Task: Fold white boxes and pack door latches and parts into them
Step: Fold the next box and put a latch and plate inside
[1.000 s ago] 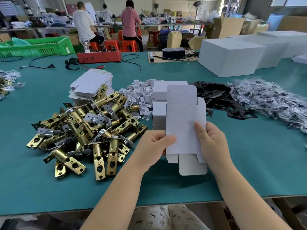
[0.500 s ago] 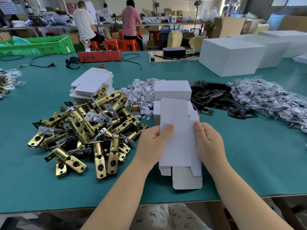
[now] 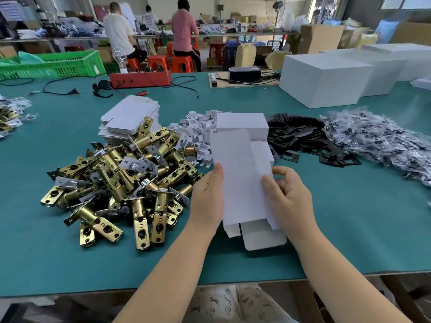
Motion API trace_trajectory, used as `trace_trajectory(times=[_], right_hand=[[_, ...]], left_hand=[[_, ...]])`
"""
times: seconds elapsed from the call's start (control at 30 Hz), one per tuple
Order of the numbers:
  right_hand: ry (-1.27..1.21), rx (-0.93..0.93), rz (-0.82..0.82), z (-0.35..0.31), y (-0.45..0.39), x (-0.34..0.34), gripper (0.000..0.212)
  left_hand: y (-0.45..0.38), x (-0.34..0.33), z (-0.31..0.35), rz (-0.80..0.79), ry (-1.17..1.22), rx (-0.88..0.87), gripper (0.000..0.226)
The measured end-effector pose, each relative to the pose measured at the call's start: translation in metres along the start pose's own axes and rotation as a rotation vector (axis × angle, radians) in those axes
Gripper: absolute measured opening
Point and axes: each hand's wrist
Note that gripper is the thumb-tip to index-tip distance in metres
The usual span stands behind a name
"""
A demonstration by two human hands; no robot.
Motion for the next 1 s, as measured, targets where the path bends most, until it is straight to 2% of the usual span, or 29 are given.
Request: trace_trajectory(times=[0.1,0.23,0.37,0.47,0.6,0.73,0.87,1.0], right_hand=[[0.058,0.072,0.001,-0.002,0.004,-0.001,0.027],[0.027,0.063,0.015,-0.004,0.003,0.001,0.019],[-0.133,-0.007,0.046,-0.002,0.002,0.006,0.018],[-0.302,-0.029,-0.021,-0.001,0.001,0.009,0.031],[-0.444,-0.018,-0.17,-0.002,0.0,0.01,0.05],[-0.571,-0.091,-0.317,-0.007,0.001,0.009,0.051],[-0.636,-0.147,-0.296,-0.012,0.001,0.015,0.048],[-0.681,-0.151,-0.335,-0.01,0.001,0.016,0.06]], left_hand=[[-0.004,0.006,0.002,-0.034,0.12,0.056,0.048],[-0.003,0.007,0.007,-0.114,0.124,0.027,0.036],[-0.001,0.005,0.007,-0.148,0.102,-0.048,0.039],[0.0,0.006,0.006,-0.126,0.09,-0.102,0.042],[-0.001,0.006,0.006,-0.151,0.083,-0.084,0.042],[-0.002,0.006,0.003,-0.229,0.079,-0.077,0.042],[-0.002,0.006,0.003,-0.291,0.062,-0.054,0.037],[-0.002,0.006,0.002,-0.316,0.035,-0.017,0.037]])
Point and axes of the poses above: each hand's wrist, its own y-axis away from the middle knuckle, its own x-axis out of the back of the hand, z = x × y, and after that the axes turned 4 degrees about -z, right-handed
